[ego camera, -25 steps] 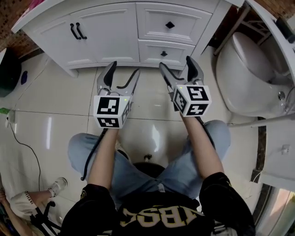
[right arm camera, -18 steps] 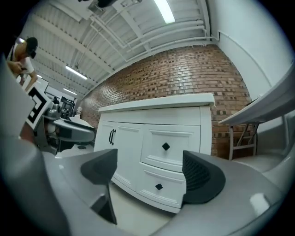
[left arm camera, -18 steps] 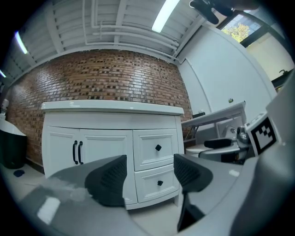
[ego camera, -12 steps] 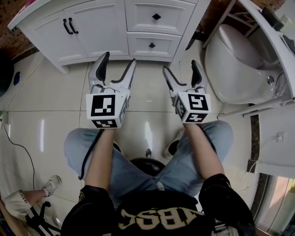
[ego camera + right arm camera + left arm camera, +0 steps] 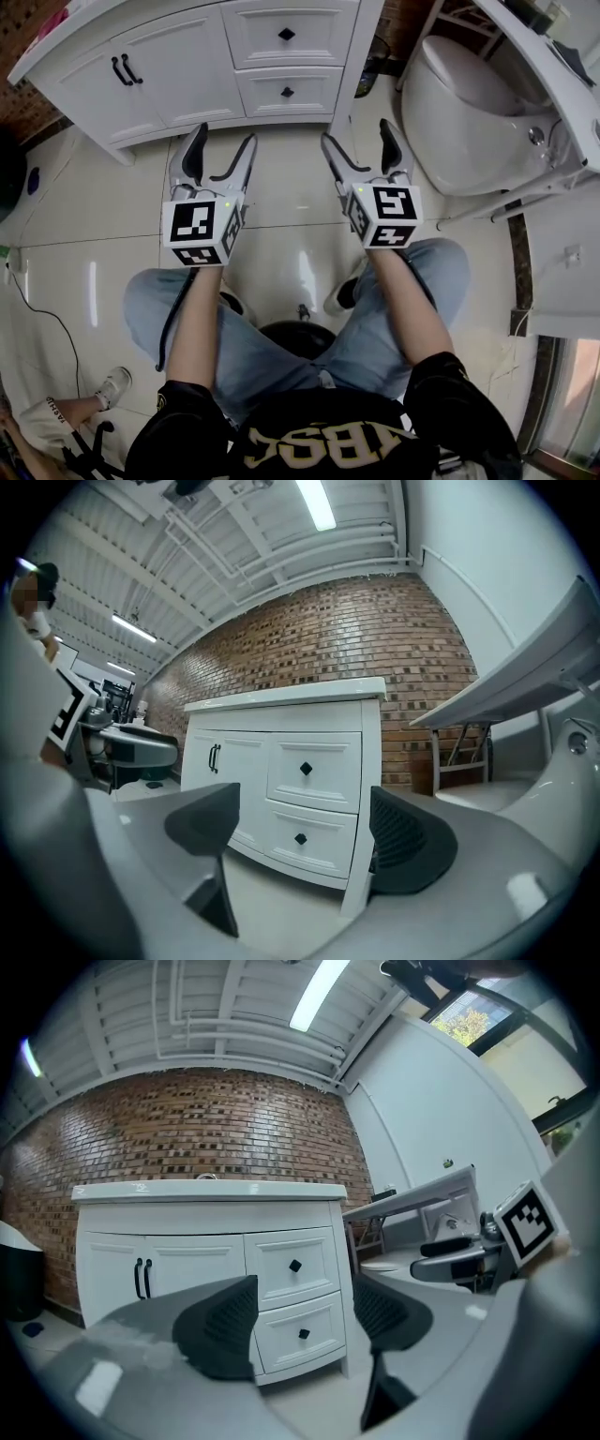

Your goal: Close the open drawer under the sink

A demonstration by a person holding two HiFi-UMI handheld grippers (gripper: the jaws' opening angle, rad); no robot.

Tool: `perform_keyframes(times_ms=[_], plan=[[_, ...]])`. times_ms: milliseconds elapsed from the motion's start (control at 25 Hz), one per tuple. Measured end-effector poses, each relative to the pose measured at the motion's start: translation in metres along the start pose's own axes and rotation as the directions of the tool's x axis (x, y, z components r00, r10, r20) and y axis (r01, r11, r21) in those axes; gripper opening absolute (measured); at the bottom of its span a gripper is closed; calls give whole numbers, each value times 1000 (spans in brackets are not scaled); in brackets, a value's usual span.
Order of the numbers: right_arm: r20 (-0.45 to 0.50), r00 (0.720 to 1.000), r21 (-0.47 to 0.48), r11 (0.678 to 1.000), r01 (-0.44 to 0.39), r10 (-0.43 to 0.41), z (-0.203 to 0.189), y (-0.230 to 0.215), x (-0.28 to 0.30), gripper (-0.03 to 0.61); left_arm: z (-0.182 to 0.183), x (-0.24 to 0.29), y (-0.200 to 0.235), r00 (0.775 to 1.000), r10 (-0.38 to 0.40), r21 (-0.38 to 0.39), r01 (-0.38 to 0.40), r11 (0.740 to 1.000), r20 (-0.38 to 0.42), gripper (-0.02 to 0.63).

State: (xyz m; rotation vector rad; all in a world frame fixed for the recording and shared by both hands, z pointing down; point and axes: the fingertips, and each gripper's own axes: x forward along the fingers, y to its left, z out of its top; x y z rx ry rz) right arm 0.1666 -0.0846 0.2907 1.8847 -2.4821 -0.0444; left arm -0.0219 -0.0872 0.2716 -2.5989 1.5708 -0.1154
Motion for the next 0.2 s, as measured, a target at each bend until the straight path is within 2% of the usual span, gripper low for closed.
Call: perform_keyframes(times_ms=[200], plan=[[-12,1000,33,999,13,-12,-2,-13,-9,423,2,11,-23,999,-36,-28,36,999,1,319]])
